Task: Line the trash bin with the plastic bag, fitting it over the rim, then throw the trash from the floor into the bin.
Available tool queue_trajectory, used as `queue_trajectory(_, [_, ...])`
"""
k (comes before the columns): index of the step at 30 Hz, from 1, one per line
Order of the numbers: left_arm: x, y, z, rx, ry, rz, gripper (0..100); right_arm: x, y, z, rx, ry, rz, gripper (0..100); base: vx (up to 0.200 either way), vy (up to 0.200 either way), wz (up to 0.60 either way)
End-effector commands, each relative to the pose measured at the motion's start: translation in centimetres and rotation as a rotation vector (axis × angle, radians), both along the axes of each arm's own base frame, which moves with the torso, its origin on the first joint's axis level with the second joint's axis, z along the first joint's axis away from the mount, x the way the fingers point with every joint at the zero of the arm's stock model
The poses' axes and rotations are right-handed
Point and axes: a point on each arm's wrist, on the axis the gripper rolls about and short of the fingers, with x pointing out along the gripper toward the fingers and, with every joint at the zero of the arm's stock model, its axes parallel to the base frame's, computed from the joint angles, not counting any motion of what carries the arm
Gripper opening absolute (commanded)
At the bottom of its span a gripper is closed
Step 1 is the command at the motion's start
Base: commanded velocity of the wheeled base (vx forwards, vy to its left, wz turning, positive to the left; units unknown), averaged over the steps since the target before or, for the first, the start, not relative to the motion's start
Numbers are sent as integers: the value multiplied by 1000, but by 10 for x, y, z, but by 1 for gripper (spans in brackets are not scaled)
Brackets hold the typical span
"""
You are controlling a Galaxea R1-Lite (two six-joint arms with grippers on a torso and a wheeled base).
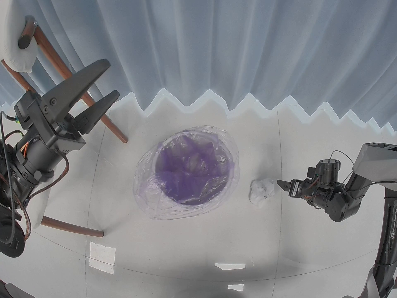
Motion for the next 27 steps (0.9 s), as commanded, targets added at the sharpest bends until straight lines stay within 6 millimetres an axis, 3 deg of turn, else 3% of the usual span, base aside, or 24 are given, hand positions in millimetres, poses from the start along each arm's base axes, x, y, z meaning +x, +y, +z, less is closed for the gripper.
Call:
queue_trajectory(1, [0,0,1,-6,-3,7,100,16,19,-20,-12,4,21,100,0,0,0])
queue_trajectory(13, [1,-1,2,-28,9,25,100,37,51,-19,-6,-67,69,100,0,0,0])
queue_trajectory(15, [1,-1,1,-25,9,21,100,39,62,-26,-12,-53,90,100,0,0,0])
queue_trajectory(19, [0,-2,-1,-16,16,9,100,50,66,-32,-24,-43,75,100,0,0,0])
queue_trajectory(27, [0,-2,-1,-15,15,8,100,72,72,-24,-30,-35,66,100,0,0,0])
